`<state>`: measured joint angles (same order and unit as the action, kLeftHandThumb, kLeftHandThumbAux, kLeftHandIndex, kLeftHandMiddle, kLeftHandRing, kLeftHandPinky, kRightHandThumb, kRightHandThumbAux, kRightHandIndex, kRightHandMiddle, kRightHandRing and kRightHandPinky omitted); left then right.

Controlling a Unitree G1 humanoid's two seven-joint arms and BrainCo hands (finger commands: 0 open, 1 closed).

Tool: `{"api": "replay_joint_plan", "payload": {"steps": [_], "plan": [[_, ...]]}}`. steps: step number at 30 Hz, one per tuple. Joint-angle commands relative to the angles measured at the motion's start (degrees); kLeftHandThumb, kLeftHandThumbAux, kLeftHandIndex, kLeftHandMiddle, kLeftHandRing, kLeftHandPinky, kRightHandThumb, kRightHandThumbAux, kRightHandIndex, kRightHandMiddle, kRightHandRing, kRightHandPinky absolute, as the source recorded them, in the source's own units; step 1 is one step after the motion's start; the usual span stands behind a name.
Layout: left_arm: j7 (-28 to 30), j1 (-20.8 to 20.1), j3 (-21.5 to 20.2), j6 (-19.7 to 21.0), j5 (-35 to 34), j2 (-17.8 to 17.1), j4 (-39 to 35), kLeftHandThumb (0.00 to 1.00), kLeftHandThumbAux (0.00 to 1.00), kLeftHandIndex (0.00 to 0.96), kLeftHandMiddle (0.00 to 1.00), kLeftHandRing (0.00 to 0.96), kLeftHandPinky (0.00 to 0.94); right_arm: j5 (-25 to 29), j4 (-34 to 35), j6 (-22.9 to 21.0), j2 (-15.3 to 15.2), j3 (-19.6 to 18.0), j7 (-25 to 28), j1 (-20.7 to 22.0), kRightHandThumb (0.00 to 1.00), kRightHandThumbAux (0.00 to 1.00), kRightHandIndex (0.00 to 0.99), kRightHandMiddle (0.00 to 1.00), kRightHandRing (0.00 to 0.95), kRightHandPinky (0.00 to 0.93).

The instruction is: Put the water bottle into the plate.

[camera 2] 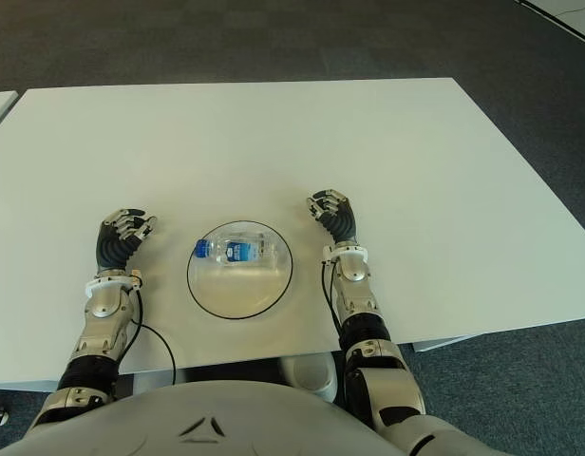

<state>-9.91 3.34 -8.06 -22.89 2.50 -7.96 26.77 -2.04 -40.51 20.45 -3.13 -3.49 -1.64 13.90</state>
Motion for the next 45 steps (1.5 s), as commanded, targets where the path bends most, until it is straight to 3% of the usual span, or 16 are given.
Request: {"api": "replay_joint_plan", "payload": {"steps": [1, 12, 22, 45], "plan": [[1.6, 1.1, 1.7, 0.8, 1.2, 0.3, 0.0, 0.710, 0.714, 0.435, 0.598, 0.573, 0.558, 0.5, -2.1, -2.7, 0.5, 0.1, 0.6, -3.0, 0.708, 0.729, 0.433, 0.621, 0.603, 0.601], [5.2, 1.3, 1.8, 2.7, -1.5, 0.8, 1.0, 0.706, 0.714, 0.433, 0.575, 0.547, 0.527, 0.6, -0.8, -3.8, 0.9, 0.1, 0.4, -3.5, 0.708, 0.729, 0.433, 0.618, 0.602, 0.598], [7.1, 0.6, 2.3, -1.0, -1.8, 0.8, 4.1, 0.704, 0.714, 0.433, 0.569, 0.542, 0.524, 0.4, -0.1, -3.0, 1.0, 0.3, 0.9, -3.9, 0.708, 0.728, 0.433, 0.622, 0.612, 0.610], [7.6, -0.5, 1.7, -2.8, -3.0, 1.6, 6.5, 0.705, 0.713, 0.434, 0.575, 0.539, 0.521, 0.3, 0.4, -3.0, 0.9, 0.3, 0.8, -4.1, 0.708, 0.728, 0.433, 0.620, 0.607, 0.606]]}}
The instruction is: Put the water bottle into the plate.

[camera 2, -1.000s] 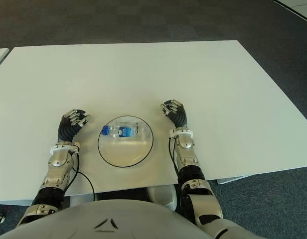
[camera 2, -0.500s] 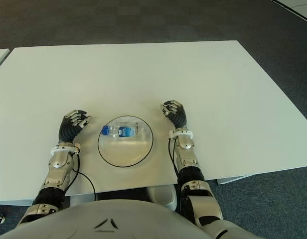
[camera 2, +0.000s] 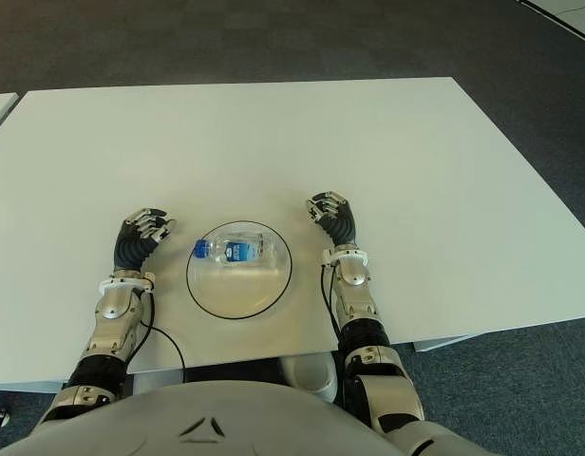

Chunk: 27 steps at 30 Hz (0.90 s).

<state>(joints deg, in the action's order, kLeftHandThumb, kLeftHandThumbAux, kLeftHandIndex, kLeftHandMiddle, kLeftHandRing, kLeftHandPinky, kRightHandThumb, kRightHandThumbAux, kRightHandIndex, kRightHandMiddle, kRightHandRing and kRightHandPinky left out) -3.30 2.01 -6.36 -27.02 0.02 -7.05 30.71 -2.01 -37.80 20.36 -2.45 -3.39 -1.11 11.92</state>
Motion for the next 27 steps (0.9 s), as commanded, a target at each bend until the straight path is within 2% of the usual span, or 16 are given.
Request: {"api": "replay_joint_plan", "payload": {"steps": [1, 17, 27], "plan": [[1.0, 0.8, 0.0, 1.1, -0.5, 0.7, 2.7, 0.705, 0.713, 0.434, 0.575, 0.540, 0.523, 0.3, -2.4, -2.8, 0.2, 0.2, 0.4, -2.0, 0.708, 0.728, 0.433, 0.622, 0.608, 0.607], [0.2, 1.0, -0.5, 1.0, -0.1, 0.8, 2.0, 0.707, 0.713, 0.433, 0.577, 0.545, 0.527, 1.1, -2.8, -3.7, 0.9, -0.1, 1.8, -1.8, 0.708, 0.728, 0.432, 0.617, 0.610, 0.611], [0.9, 1.6, -0.9, 2.6, -1.0, 0.9, 0.1, 0.707, 0.712, 0.434, 0.580, 0.549, 0.530, 1.0, -3.2, -3.3, 1.1, 0.2, 2.2, -1.7, 0.708, 0.728, 0.432, 0.614, 0.611, 0.611]]}}
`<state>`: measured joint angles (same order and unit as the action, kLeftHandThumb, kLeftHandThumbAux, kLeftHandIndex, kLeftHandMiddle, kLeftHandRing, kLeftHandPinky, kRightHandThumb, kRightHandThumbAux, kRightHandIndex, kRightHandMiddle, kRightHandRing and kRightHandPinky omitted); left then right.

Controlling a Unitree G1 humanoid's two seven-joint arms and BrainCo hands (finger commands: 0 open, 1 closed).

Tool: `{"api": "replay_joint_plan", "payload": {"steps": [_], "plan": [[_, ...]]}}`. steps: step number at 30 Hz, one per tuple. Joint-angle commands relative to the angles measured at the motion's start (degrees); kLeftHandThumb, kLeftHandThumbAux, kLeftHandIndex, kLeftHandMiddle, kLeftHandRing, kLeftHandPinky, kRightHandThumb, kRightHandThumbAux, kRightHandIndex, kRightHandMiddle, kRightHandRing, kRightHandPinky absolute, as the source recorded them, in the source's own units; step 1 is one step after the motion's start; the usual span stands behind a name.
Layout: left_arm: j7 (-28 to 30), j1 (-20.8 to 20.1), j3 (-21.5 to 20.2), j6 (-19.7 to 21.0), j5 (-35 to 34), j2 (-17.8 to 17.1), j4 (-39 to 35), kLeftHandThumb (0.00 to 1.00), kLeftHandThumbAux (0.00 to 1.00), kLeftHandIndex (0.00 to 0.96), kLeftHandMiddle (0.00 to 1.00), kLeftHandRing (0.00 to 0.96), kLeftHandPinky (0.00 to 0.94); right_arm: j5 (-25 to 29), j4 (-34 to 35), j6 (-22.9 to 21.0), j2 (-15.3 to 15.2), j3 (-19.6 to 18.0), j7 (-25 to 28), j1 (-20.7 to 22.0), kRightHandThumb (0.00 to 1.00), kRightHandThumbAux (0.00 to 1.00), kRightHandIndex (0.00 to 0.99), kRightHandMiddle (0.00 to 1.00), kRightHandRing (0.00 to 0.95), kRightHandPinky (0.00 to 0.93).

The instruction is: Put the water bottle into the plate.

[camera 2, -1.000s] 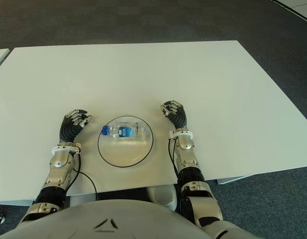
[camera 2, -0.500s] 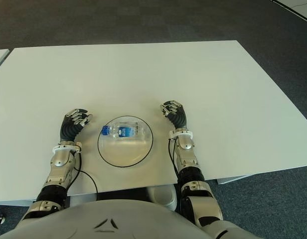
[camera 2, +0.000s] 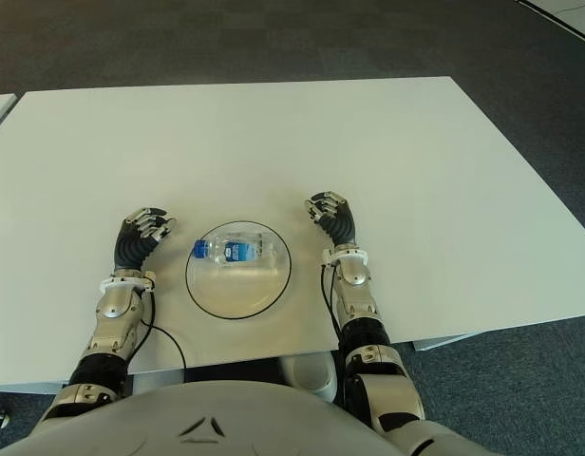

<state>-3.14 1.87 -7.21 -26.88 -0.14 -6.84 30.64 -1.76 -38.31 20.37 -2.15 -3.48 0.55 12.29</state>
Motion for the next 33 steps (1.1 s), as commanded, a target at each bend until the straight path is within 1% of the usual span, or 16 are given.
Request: {"api": "replay_joint_plan", "payload": {"steps": [1, 7, 10, 17, 21, 28, 31, 33], "plan": [[0.7, 1.9, 0.0, 2.6, -0.7, 0.8, -0.1, 0.707, 0.712, 0.434, 0.581, 0.548, 0.530, 0.7, -2.7, -3.4, 0.9, 0.2, 0.5, -2.1, 0.708, 0.728, 0.432, 0.615, 0.612, 0.612], [0.4, 2.2, -0.3, 3.3, -0.3, 0.8, -1.1, 0.707, 0.712, 0.434, 0.581, 0.549, 0.527, 0.8, -2.4, -4.0, 1.2, 0.1, 0.1, -2.0, 0.708, 0.728, 0.432, 0.619, 0.615, 0.619], [0.7, 2.4, -0.5, 4.0, -0.7, 0.9, -1.7, 0.707, 0.712, 0.434, 0.580, 0.547, 0.526, 0.8, -2.4, -3.7, 1.3, 0.1, 0.0, -2.1, 0.708, 0.728, 0.432, 0.618, 0.616, 0.622], [1.0, 2.5, -0.7, 4.0, -0.7, 0.8, -1.8, 0.706, 0.712, 0.434, 0.578, 0.551, 0.525, 0.9, -2.5, -2.8, 1.5, -0.1, 0.2, -2.1, 0.708, 0.728, 0.432, 0.620, 0.619, 0.623], [2.0, 2.2, -0.4, 2.1, 0.0, 0.0, -0.9, 0.705, 0.714, 0.433, 0.581, 0.557, 0.537, 0.9, -2.6, -2.9, 1.6, -0.2, 0.1, -2.0, 0.707, 0.728, 0.432, 0.619, 0.619, 0.620], [2.4, 1.9, -0.4, 0.6, 0.2, -0.2, 0.0, 0.705, 0.715, 0.433, 0.586, 0.567, 0.553, 1.0, -2.7, -2.6, 1.7, -0.2, 0.3, -2.0, 0.707, 0.728, 0.432, 0.616, 0.617, 0.619], [2.2, 1.9, -0.4, 1.2, 0.4, -0.3, -0.2, 0.706, 0.715, 0.433, 0.587, 0.565, 0.546, 1.0, -2.5, -2.6, 1.7, -0.2, 0.4, -2.1, 0.707, 0.728, 0.432, 0.617, 0.618, 0.621], [1.8, 2.2, -0.5, 2.6, 0.3, -0.1, -1.0, 0.706, 0.715, 0.434, 0.585, 0.561, 0.538, 1.0, -2.5, -2.4, 1.7, -0.2, 0.4, -2.1, 0.708, 0.728, 0.432, 0.620, 0.619, 0.624]]}}
